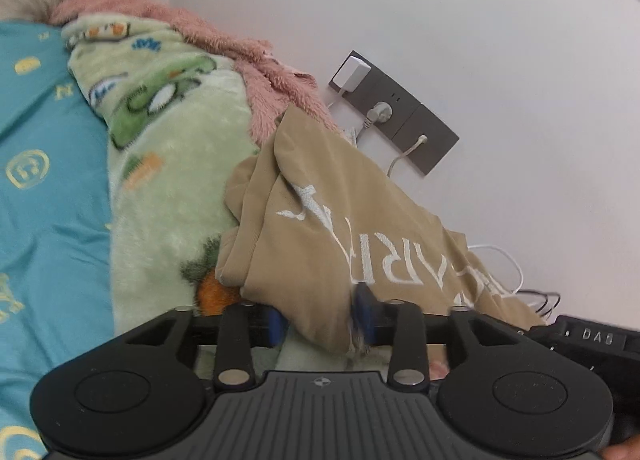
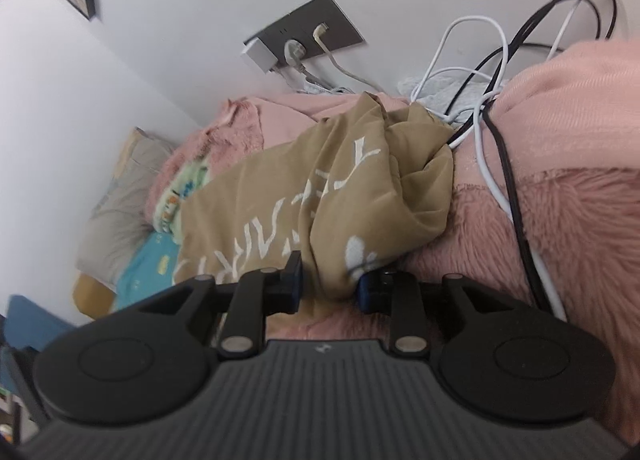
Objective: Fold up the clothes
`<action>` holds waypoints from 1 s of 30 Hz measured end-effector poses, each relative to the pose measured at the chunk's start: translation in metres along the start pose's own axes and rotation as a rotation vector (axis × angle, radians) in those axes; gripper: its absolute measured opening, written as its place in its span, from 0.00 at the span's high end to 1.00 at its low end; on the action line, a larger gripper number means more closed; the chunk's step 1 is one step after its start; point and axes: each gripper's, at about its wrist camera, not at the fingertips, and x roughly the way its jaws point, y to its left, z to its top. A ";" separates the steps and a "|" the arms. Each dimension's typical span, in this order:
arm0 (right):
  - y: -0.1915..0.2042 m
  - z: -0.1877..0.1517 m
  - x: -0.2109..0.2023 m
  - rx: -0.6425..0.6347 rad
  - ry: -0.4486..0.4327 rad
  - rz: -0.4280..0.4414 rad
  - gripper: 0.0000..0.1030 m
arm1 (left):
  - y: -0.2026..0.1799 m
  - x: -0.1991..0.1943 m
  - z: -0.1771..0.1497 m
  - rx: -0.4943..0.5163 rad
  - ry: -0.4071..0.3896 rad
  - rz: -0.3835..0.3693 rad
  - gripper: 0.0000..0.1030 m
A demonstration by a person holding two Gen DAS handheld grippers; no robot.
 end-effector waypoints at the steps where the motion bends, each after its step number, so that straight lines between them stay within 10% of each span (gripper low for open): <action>1: 0.003 0.001 -0.007 -0.005 0.003 -0.009 0.70 | -0.004 -0.007 0.002 0.019 0.001 0.011 0.46; 9: 0.034 -0.004 -0.074 -0.159 -0.025 -0.015 0.67 | -0.041 -0.100 -0.002 0.139 -0.101 0.102 0.20; 13: 0.059 -0.017 -0.119 -0.282 -0.093 0.034 0.03 | -0.056 -0.154 -0.016 0.209 -0.153 0.112 0.14; 30: 0.095 -0.122 -0.266 -0.539 -0.375 0.081 0.04 | -0.115 -0.348 -0.112 0.397 -0.466 0.218 0.00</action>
